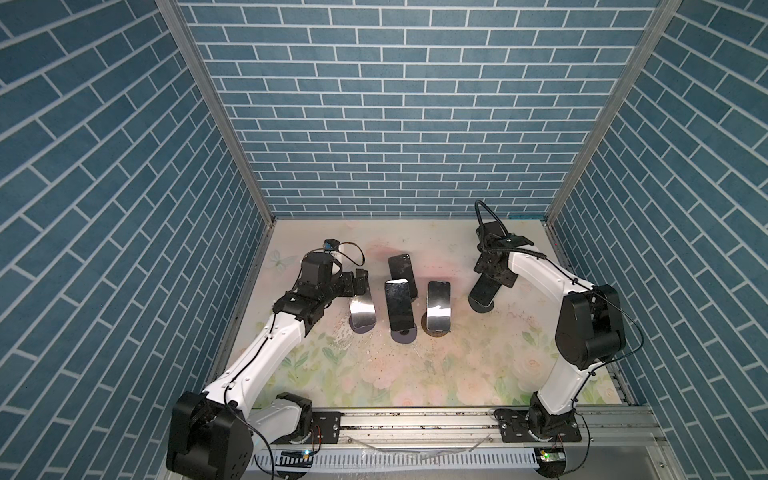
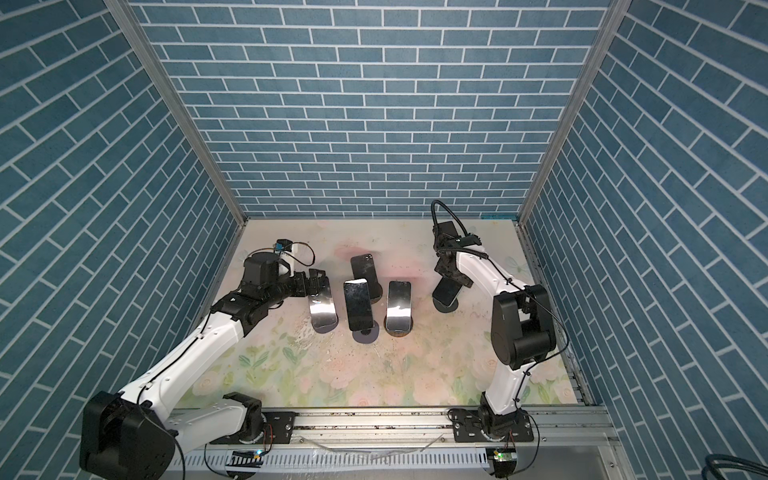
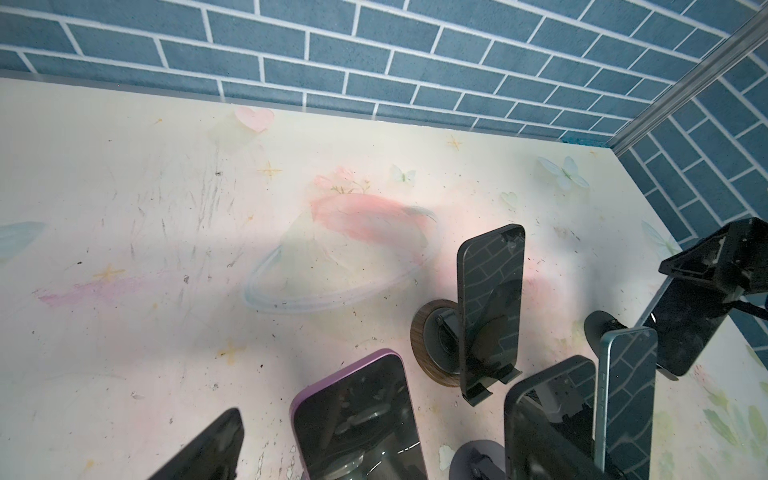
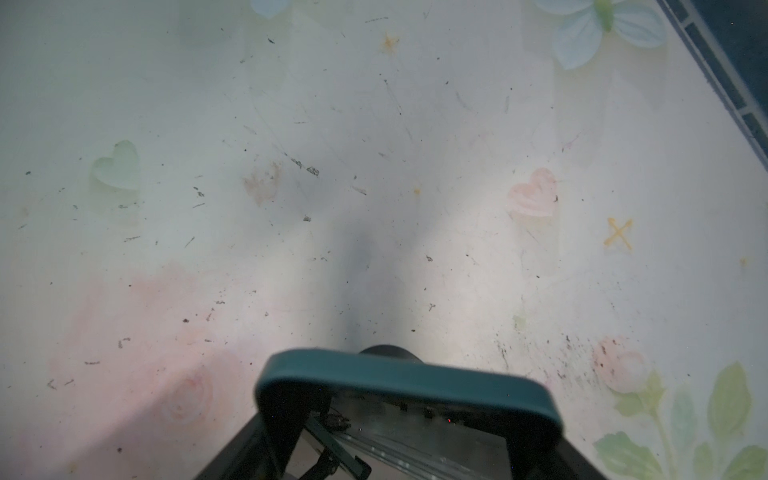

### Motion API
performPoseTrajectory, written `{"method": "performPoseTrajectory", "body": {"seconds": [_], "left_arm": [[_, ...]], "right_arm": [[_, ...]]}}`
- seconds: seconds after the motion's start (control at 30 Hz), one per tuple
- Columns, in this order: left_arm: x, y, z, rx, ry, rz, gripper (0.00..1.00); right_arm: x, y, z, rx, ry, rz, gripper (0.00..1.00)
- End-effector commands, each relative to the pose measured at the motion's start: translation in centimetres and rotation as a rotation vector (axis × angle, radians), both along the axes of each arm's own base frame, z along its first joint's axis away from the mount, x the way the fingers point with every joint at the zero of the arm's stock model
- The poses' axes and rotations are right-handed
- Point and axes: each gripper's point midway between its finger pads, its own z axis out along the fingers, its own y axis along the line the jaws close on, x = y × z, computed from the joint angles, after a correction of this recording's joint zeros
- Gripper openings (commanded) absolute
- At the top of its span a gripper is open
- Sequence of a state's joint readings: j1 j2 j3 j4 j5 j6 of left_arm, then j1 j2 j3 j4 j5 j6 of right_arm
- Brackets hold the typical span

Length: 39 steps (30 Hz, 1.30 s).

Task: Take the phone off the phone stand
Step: 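Lift the held phone up off its stand with the right gripper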

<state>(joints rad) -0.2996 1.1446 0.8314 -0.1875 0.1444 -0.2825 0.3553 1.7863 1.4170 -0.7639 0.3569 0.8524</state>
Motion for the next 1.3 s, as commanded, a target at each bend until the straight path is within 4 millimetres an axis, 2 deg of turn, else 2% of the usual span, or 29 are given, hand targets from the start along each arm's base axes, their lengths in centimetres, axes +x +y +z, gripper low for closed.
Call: {"method": "performPoseTrajectory", "body": {"seconds": [0.0, 0.17, 0.3, 0.83, 1.0, 1.27], "left_arm": [[0.2, 0.0, 1.3, 0.003, -0.042, 0.001, 1.0], [0.2, 0.0, 1.5, -0.001, -0.047, 0.003, 1.0], [0.0, 0.0, 1.6, -0.003, -0.048, 0.004, 1.0], [-0.5, -0.1, 2.1, -0.032, -0.042, 0.001, 1.0], [-0.6, -0.3, 2.4, -0.041, -0.044, -0.007, 1.0], [-0.9, -0.1, 2.6, -0.04, -0.043, -0.003, 1.0]], "right_arm": [[0.5, -0.1, 0.8, -0.016, -0.018, -0.013, 0.69], [0.8, 0.1, 0.8, -0.018, -0.022, 0.018, 0.54], [1.0, 0.4, 1.1, -0.016, -0.032, 0.058, 0.49], [0.2, 0.7, 6.5, 0.014, -0.173, 0.168, 0.44], [-0.5, -1.1, 8.2, 0.017, -0.218, 0.143, 0.44], [-2.8, -7.2, 8.6, 0.033, -0.232, 0.029, 0.44]]}}
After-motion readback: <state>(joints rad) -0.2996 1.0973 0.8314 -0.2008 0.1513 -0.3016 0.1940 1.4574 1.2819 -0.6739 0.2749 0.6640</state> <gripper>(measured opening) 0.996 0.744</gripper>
